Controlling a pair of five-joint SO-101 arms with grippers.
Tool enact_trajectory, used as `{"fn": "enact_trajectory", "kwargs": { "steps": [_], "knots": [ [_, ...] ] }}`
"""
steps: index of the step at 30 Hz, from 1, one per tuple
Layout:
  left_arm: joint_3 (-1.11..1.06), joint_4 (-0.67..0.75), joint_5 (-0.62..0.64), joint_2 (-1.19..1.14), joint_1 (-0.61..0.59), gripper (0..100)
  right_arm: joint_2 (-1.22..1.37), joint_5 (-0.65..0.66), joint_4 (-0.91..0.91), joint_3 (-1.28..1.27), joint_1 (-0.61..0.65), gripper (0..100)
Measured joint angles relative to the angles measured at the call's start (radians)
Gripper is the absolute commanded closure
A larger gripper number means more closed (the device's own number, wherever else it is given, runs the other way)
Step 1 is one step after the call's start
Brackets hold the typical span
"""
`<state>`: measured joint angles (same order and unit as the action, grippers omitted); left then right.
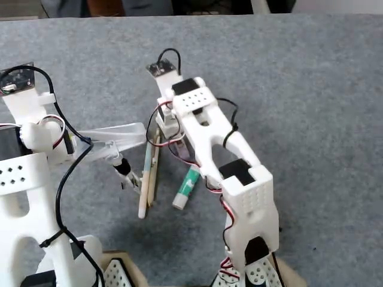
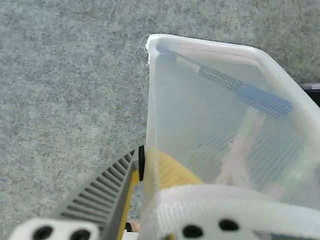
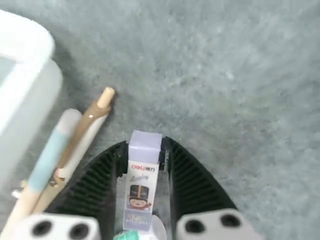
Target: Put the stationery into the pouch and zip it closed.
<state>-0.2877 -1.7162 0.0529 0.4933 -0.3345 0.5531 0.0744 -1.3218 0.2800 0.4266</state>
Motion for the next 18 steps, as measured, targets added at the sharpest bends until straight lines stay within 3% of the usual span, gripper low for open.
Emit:
{"fn": "enact_trajectory", "kwargs": {
  "steps": [7, 14, 18],
  "knots": [
    [0.000, 0.000, 0.000, 0.000, 0.000, 97, 0.000, 0.002, -0.180, 0.224, 0.000, 98.6],
    [0.000, 0.000, 0.000, 0.000, 0.000, 97, 0.000, 0.204, -0.354, 0.537, -0.014, 98.6],
    [0.000, 0.000, 0.000, 0.000, 0.000, 97, 0.000, 0.247, -0.428, 0.736, -0.012, 98.6]
  ]
}}
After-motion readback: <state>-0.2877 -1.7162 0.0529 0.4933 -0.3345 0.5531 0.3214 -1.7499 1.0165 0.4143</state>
